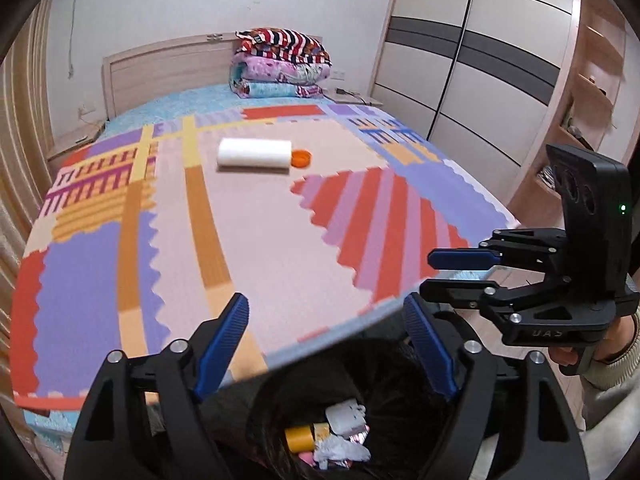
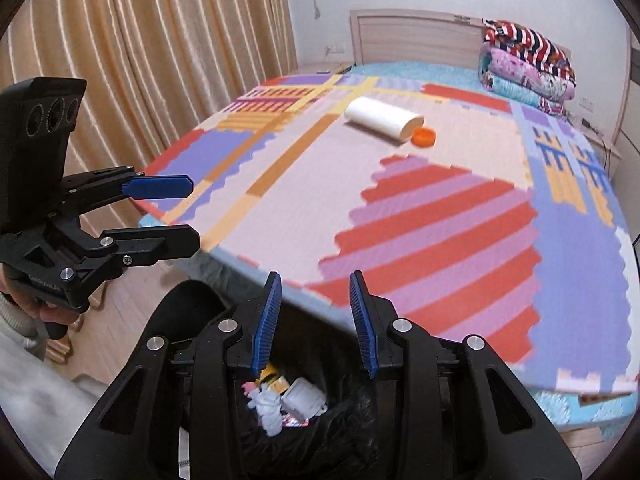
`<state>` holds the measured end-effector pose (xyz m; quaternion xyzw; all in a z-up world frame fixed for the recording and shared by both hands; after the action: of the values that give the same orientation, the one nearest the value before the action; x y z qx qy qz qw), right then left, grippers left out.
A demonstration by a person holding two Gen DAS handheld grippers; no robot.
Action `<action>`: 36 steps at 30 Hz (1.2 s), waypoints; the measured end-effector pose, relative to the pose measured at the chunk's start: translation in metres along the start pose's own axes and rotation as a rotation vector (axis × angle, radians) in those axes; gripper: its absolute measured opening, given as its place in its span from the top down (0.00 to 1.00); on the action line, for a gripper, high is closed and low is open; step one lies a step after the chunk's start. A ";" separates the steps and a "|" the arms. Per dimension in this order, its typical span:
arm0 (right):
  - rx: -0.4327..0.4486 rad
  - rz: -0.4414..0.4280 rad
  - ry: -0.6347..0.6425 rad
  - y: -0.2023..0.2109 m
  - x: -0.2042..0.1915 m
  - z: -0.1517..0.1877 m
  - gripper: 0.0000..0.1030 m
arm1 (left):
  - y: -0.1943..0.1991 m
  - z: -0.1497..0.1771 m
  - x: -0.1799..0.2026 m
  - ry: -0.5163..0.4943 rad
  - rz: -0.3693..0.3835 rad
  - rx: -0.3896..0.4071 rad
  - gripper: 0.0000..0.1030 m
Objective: Collect trash
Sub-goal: 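Raise both tools out of the bag back over the bed, then grasp the white paper roll with the left tool while the right tool grasps the orange cap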
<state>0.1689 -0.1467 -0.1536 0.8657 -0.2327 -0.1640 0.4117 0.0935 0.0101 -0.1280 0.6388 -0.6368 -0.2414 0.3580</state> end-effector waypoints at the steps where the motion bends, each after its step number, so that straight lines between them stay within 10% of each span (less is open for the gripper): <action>1: 0.003 0.002 0.001 0.002 0.000 -0.002 0.65 | 0.000 -0.003 -0.002 -0.002 -0.003 0.003 0.24; 17: 0.032 0.037 -0.017 -0.019 0.043 -0.056 0.62 | -0.025 -0.079 -0.053 -0.069 -0.059 0.024 0.24; 36: -0.016 0.091 -0.007 -0.074 0.094 -0.120 0.50 | -0.118 -0.153 -0.060 -0.673 -0.024 -0.128 0.24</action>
<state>0.3251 -0.0801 -0.1475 0.8503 -0.2716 -0.1500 0.4250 0.2820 0.0842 -0.1316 0.5070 -0.6953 -0.4822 0.1642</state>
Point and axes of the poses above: each gripper's, at about its wrist camera, not at the fingertips, and y roughly against the way its jaws point, x to its right, z to its underside, the point moved 3 cm from there along -y, roughly the way its jaws point, and after that the axes turned 6 degrees about -x, right-handed, at the moved point
